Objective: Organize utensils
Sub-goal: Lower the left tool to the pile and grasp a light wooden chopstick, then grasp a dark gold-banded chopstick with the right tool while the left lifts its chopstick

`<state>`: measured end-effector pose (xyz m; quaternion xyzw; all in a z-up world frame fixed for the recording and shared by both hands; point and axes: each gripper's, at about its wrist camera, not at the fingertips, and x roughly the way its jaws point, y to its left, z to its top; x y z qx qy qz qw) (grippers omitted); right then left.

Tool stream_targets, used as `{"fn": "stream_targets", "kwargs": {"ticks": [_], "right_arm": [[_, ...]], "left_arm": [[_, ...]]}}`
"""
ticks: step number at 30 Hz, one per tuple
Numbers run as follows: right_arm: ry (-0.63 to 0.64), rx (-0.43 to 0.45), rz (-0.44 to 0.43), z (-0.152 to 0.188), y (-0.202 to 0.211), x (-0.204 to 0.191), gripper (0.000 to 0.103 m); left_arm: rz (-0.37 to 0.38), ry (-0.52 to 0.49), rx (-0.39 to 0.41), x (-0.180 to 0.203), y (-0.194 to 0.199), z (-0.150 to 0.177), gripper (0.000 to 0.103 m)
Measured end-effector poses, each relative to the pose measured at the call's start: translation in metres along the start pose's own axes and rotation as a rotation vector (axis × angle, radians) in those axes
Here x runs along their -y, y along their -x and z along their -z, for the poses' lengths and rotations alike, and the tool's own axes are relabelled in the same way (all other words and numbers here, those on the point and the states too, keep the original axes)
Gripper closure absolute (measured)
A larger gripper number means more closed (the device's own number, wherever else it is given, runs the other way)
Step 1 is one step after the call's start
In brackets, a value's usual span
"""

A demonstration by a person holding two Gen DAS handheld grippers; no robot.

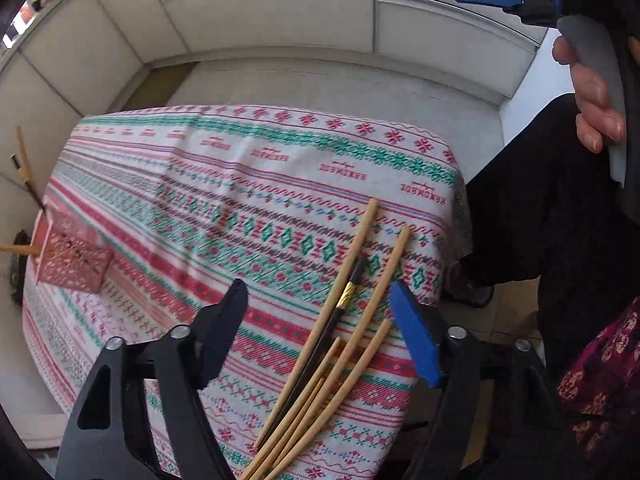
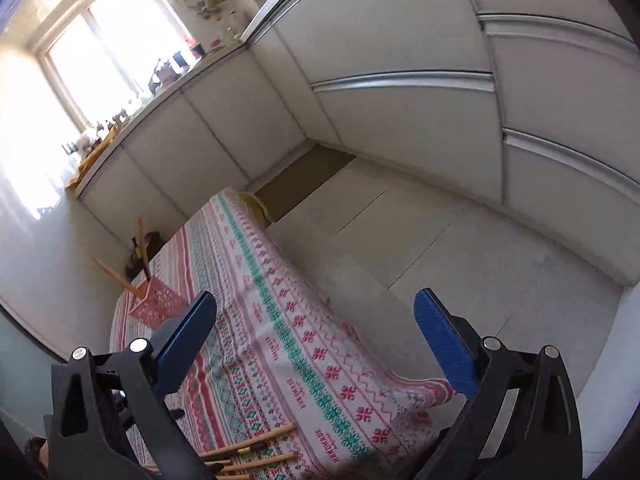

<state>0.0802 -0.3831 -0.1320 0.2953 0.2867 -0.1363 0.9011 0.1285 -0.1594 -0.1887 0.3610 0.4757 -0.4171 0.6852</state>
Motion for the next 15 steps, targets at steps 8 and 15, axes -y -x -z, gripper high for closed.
{"fn": "stream_targets", "kwargs": {"ticks": [8, 15], "right_arm": [[-0.1, 0.043, 0.002, -0.011, 0.007, 0.029, 0.007], [-0.084, -0.005, -0.02, -0.011, 0.0, 0.027, 0.007]], "left_arm": [[0.129, -0.146, -0.153, 0.014, -0.049, -0.042, 0.068], [0.151, -0.164, -0.237, 0.009, -0.075, -0.052, 0.094]]}}
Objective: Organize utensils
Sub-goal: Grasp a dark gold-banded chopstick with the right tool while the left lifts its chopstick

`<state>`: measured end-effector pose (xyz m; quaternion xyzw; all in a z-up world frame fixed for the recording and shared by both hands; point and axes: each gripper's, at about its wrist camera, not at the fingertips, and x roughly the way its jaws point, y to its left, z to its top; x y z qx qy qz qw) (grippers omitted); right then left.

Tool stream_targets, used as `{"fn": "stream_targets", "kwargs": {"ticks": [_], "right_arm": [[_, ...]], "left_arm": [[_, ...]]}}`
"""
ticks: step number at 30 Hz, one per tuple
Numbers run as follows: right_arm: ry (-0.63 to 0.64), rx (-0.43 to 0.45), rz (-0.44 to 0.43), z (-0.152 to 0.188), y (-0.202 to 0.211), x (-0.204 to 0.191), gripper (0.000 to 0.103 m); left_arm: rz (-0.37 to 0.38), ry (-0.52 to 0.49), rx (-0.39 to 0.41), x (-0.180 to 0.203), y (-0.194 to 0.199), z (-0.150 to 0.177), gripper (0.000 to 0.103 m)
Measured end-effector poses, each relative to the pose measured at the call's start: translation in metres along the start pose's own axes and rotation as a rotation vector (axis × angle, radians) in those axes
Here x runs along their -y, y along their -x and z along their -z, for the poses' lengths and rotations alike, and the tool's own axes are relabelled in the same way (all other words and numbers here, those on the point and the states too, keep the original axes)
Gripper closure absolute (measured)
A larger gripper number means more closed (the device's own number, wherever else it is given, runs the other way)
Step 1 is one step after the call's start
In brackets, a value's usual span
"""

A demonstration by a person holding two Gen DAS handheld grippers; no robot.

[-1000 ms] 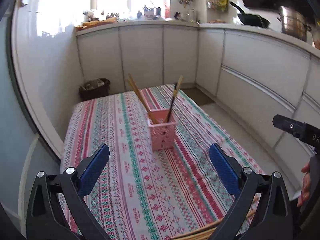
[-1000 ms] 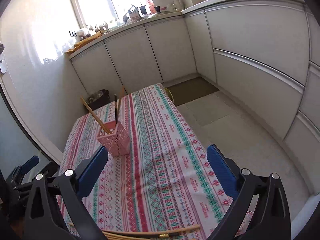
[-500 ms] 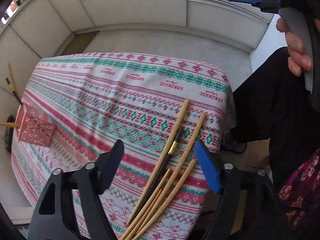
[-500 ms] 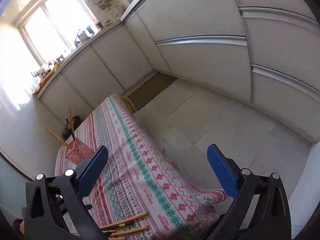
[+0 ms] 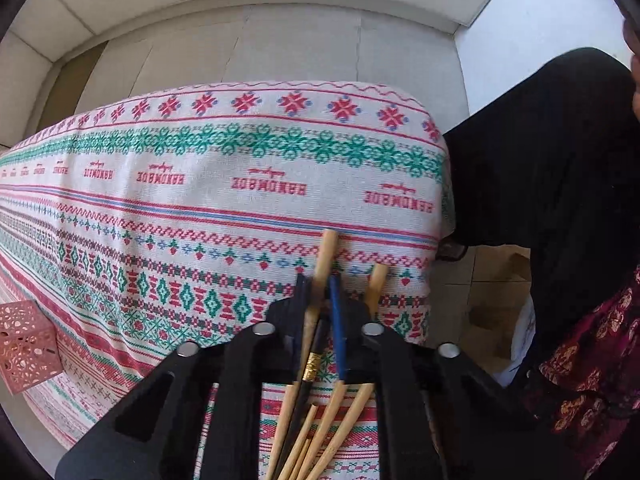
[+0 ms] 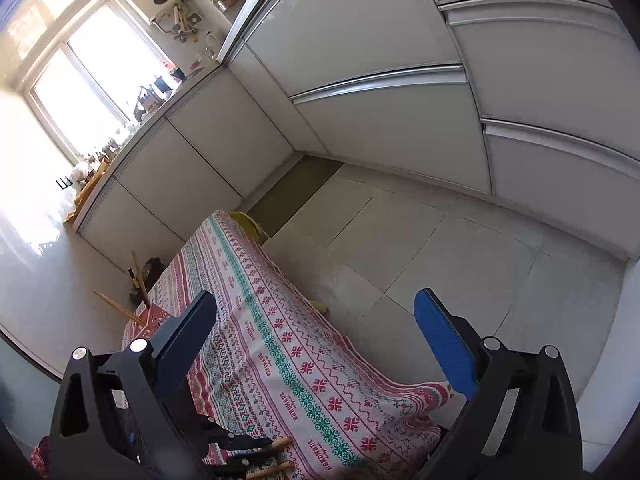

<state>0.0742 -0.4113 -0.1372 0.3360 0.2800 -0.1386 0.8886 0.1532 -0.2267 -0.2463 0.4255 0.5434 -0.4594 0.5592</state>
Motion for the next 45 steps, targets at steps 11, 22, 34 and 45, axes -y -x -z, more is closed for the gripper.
{"fn": "stream_targets", "kwargs": {"ticks": [11, 22, 34, 45], "right_arm": [[0.109, -0.625, 0.027, 0.076, -0.068, -0.049, 0.027], [-0.04, -0.955, 0.165, 0.139, -0.112, -0.07, 0.07], [-0.009, -0.929, 0.192, 0.122, -0.119, -0.099, 0.072], [-0.065, -1.06, 0.201, 0.157, -0.147, -0.113, 0.071]], "left_arm": [[-0.187, 0.325, 0.338, -0.087, 0.089, 0.073, 0.096], [-0.247, 0.479, 0.624, -0.096, 0.147, 0.143, 0.096], [-0.237, 0.523, 0.667, -0.105, 0.147, 0.167, 0.096], [-0.249, 0.559, 0.677, -0.11, 0.149, 0.173, 0.096]]}}
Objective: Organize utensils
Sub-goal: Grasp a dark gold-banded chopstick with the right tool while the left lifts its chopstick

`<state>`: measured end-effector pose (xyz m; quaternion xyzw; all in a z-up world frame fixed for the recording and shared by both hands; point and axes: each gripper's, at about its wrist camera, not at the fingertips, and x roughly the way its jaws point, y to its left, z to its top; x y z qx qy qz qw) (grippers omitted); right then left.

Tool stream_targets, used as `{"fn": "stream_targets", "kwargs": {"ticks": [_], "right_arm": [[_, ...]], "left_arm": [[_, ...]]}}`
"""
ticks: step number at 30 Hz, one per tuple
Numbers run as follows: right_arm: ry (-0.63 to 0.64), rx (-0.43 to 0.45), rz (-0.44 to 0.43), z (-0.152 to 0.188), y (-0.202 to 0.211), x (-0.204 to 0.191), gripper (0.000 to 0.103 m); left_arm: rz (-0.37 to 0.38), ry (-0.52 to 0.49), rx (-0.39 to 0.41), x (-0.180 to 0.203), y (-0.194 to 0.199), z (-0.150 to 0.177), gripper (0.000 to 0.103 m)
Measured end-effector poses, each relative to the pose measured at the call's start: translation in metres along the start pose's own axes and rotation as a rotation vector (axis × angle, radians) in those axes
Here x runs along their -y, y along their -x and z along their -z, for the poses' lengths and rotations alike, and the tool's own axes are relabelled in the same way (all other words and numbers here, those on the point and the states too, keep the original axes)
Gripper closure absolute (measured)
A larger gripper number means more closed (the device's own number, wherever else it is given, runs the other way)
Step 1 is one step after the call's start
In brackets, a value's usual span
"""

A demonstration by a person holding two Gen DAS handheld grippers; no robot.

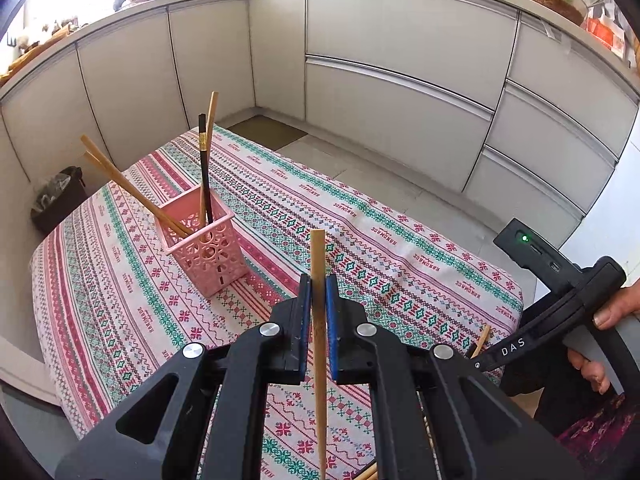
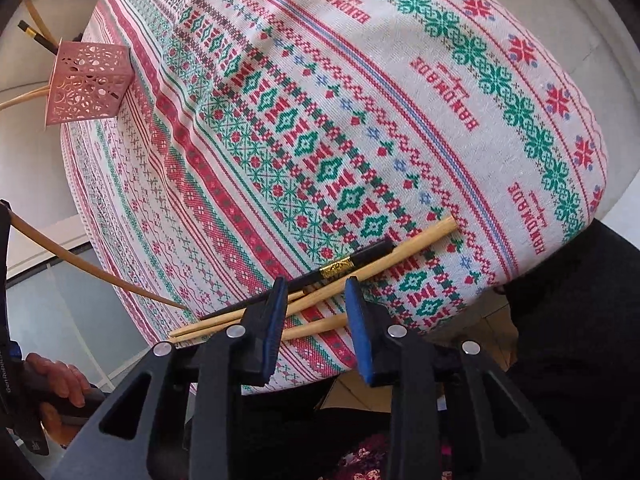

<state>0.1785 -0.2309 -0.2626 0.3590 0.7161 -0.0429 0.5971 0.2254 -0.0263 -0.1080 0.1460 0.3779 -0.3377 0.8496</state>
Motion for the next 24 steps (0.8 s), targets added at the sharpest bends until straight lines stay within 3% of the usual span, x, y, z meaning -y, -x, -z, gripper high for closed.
{"fn": "stream_targets", "kwargs": {"ticks": [4, 6, 12, 13, 14, 16, 20, 24], "right_arm": [[-0.009, 0.012, 0.046, -0.015, -0.01, -0.012, 0.072], [0.0, 0.018, 0.068, -0.021, -0.01, -0.021, 0.066], [0.085, 0.141, 0.15, -0.036, -0.014, -0.063, 0.064], [0.114, 0.156, 0.19, -0.036, -0.016, -0.07, 0.068], [0.144, 0.175, 0.235, -0.036, -0.022, -0.082, 0.079], [0.204, 0.223, 0.28, -0.034, -0.03, -0.1, 0.084], [0.257, 0.308, 0.231, -0.033, -0.041, -0.124, 0.093], [0.29, 0.41, 0.075, -0.036, -0.038, -0.143, 0.103]], "left_arm": [[-0.001, 0.003, 0.005, -0.001, 0.001, -0.001, 0.096], [-0.004, 0.008, 0.009, -0.002, 0.002, -0.002, 0.096], [-0.031, 0.048, 0.041, -0.015, 0.011, -0.005, 0.096], [-0.035, 0.056, 0.048, -0.018, 0.014, -0.004, 0.096], [-0.04, 0.063, 0.054, -0.021, 0.016, -0.005, 0.096], [-0.057, 0.081, 0.065, -0.028, 0.019, -0.005, 0.096], [-0.082, 0.116, 0.1, -0.037, 0.029, -0.004, 0.096], [-0.112, 0.147, 0.141, -0.044, 0.039, -0.002, 0.096]]}}
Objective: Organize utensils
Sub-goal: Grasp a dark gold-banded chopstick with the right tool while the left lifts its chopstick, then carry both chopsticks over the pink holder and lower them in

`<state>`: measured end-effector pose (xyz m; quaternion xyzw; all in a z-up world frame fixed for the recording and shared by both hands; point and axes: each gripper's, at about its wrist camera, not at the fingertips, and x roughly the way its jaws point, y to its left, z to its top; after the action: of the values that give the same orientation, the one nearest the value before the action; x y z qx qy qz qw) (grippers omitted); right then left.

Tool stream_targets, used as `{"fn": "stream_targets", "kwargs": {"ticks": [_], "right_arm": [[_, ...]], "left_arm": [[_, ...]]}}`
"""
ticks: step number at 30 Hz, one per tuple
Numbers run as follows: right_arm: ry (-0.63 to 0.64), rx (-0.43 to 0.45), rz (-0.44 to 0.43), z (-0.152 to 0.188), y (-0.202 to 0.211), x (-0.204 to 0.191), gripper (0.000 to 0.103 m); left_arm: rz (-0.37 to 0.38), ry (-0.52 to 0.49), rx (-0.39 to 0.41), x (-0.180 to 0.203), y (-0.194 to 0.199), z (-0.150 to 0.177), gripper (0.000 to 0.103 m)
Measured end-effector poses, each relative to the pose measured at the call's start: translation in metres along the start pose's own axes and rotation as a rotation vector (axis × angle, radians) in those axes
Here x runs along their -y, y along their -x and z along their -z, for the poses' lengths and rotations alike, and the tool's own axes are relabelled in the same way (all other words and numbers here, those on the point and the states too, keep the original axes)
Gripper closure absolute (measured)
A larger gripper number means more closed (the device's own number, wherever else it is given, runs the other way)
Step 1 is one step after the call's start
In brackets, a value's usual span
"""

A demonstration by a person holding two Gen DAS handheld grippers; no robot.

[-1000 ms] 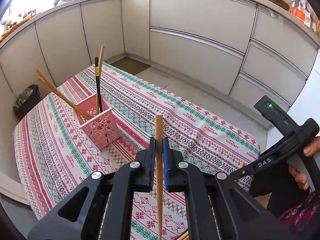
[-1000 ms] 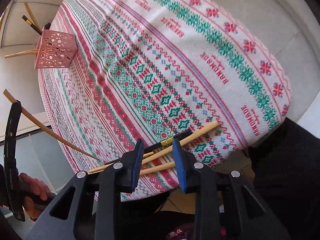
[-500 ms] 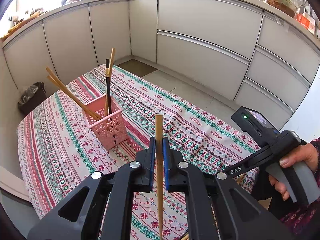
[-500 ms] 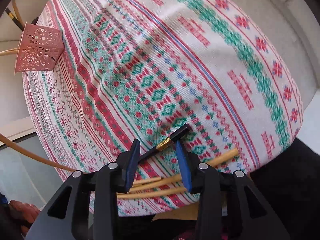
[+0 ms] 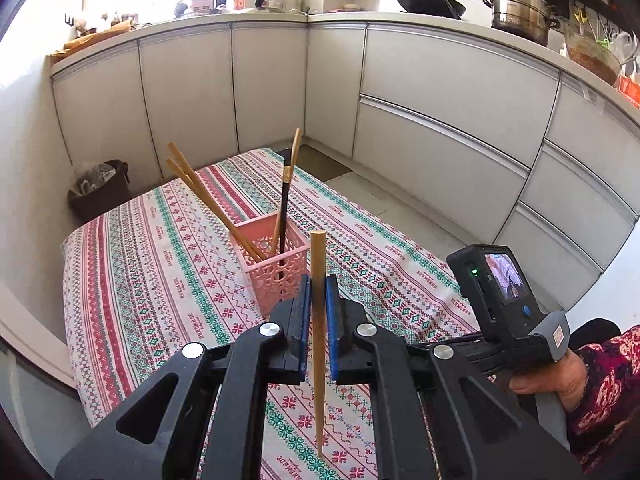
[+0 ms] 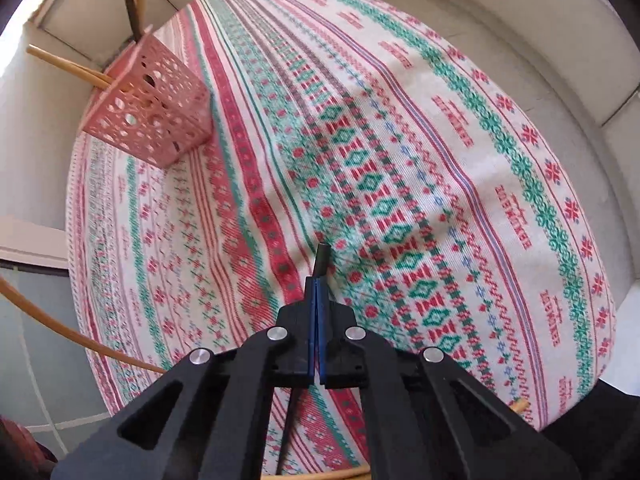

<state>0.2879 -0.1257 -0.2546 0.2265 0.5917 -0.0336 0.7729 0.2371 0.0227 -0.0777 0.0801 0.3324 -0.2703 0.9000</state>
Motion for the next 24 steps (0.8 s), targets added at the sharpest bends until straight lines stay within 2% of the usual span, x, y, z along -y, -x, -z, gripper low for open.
{"fn": "stream_targets", "kwargs": {"ticks": [3, 5, 9, 12, 13, 14, 16, 17, 18, 19, 20, 21, 24], "right_arm": [[0.011, 0.099, -0.088, -0.005, 0.013, -0.007, 0.103], [0.031, 0.112, -0.091, -0.009, 0.02, -0.007, 0.103], [-0.064, -0.127, -0.02, -0.016, 0.001, 0.015, 0.099], [-0.035, -0.154, 0.033, -0.007, 0.002, 0.021, 0.097], [-0.028, -0.181, 0.039, -0.008, -0.004, 0.017, 0.089], [-0.027, -0.199, 0.05, -0.007, -0.009, 0.016, 0.071], [0.0, -0.179, 0.077, -0.008, -0.012, 0.003, 0.057], [0.024, -0.165, 0.108, -0.007, -0.017, -0.009, 0.056], [0.046, -0.15, 0.142, -0.005, -0.021, -0.019, 0.057], [0.076, -0.127, 0.185, -0.002, -0.023, -0.025, 0.065], [0.114, -0.093, 0.224, 0.002, -0.025, -0.033, 0.084], [0.135, -0.06, 0.236, 0.005, -0.028, -0.038, 0.092], [0.121, -0.002, 0.19, 0.009, -0.023, -0.032, 0.093]], "left_arm": [[-0.017, 0.025, 0.026, -0.005, 0.005, -0.001, 0.096], [-0.008, 0.038, 0.03, -0.008, 0.006, -0.003, 0.096], [-0.012, 0.042, 0.029, -0.007, 0.004, -0.005, 0.096], [-0.005, 0.039, 0.036, -0.003, 0.003, -0.007, 0.096], [-0.003, 0.039, 0.04, -0.002, 0.003, -0.008, 0.096], [-0.001, 0.038, 0.043, -0.002, 0.003, -0.009, 0.096], [-0.003, 0.039, 0.048, -0.001, 0.004, -0.01, 0.096], [-0.006, 0.042, 0.05, -0.002, 0.005, -0.01, 0.096], [-0.008, 0.045, 0.052, -0.003, 0.006, -0.01, 0.096], [-0.011, 0.05, 0.056, -0.004, 0.007, -0.01, 0.096], [-0.014, 0.055, 0.059, -0.006, 0.009, -0.009, 0.096], [-0.016, 0.06, 0.063, -0.008, 0.01, -0.009, 0.096], [-0.017, 0.08, 0.079, -0.015, 0.016, -0.009, 0.096]]}}
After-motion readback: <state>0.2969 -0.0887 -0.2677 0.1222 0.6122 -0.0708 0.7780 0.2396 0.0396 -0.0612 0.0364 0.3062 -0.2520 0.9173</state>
